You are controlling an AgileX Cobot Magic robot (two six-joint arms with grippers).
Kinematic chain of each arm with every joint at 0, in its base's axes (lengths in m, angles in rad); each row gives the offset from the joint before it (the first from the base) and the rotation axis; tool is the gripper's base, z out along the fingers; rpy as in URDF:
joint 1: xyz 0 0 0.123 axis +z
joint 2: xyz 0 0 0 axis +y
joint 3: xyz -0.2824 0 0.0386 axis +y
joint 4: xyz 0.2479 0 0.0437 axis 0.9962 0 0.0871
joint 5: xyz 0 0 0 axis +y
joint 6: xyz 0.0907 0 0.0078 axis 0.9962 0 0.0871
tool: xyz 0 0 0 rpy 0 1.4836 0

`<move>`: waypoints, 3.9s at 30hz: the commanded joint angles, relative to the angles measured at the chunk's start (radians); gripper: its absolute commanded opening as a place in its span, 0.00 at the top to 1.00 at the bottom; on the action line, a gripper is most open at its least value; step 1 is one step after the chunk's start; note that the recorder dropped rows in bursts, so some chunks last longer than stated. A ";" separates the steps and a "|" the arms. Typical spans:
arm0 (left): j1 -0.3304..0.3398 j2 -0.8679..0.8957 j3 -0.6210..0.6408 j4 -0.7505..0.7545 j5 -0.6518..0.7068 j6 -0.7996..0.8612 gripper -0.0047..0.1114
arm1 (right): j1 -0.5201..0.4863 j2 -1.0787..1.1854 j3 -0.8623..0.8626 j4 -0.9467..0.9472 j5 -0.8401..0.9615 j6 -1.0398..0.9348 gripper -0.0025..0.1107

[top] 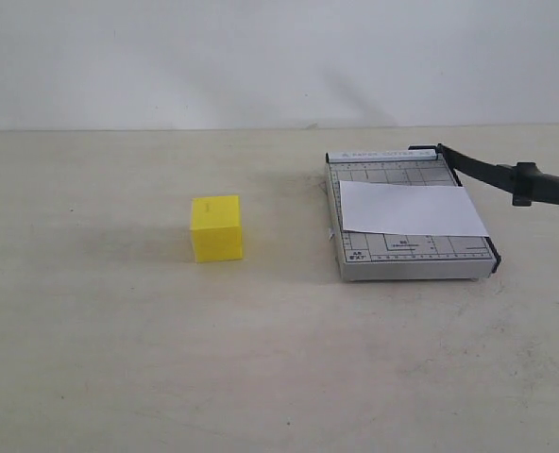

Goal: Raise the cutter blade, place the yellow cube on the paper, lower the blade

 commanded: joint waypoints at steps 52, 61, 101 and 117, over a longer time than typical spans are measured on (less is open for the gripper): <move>-0.005 -0.003 0.003 0.120 -0.005 0.041 0.92 | -0.029 0.284 0.219 1.031 -0.041 -0.898 0.98; -0.005 -0.003 0.003 -0.279 -0.181 -0.049 0.92 | -0.029 0.284 0.217 1.031 0.150 -0.806 0.98; -0.644 1.320 -0.713 -1.210 -0.997 0.925 0.92 | -0.029 0.286 0.217 1.030 0.276 -0.899 0.98; -0.900 1.760 -1.085 -0.767 -0.654 0.603 0.92 | -0.029 0.286 0.217 1.030 0.267 -0.873 0.98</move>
